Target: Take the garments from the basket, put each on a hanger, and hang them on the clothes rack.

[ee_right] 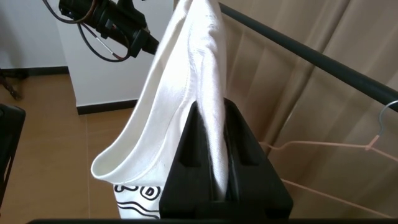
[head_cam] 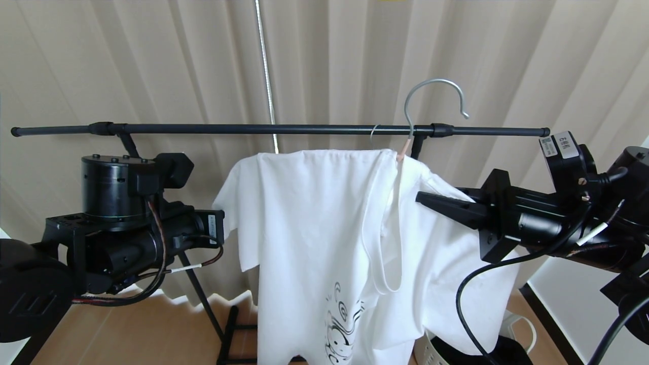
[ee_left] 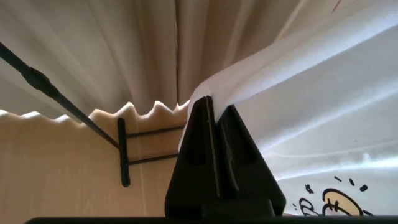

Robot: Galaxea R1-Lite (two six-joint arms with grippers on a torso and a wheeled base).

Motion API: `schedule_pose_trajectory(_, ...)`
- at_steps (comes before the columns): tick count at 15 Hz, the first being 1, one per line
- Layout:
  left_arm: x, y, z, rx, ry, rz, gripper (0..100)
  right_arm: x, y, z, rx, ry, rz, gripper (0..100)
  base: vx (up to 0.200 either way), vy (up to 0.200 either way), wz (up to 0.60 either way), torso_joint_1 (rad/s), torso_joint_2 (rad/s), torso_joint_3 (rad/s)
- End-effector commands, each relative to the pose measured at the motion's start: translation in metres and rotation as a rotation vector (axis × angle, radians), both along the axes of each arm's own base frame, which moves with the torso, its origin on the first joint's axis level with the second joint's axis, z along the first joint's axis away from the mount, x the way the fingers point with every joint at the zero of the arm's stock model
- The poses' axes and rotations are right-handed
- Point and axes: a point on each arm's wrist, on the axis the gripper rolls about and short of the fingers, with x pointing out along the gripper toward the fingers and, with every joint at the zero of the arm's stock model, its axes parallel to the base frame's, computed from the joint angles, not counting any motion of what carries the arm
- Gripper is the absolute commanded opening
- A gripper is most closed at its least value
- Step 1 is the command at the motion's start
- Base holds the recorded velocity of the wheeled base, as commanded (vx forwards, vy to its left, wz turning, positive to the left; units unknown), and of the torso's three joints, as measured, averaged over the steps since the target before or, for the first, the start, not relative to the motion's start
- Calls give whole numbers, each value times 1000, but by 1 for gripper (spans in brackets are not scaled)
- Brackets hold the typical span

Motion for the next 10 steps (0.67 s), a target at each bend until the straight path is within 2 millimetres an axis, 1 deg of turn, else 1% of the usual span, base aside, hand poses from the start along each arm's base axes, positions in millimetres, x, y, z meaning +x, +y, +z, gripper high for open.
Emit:
schedule_pose_trajectory(1,-2,1,2,-4,-5,3,0,2,1,-1,-1,3,1,0,0,0,0,0,0,0)
schedule_pose_trajectory(6,-6,4,0,-31,8,27,0,2,1,1,1,-4,1,0,0,0,0,0,0,0)
schedule_pose_trajectory(8,-8,7,-4,-23,20,39,0,1,0,1,2,-6,-1,0,0,0,0,0,0,0)
schedule_pose_trajectory(10,-10,12,-3,-25,16,55,0,3,-2,2,3,-7,-9,0,0,0,0,0,0,0)
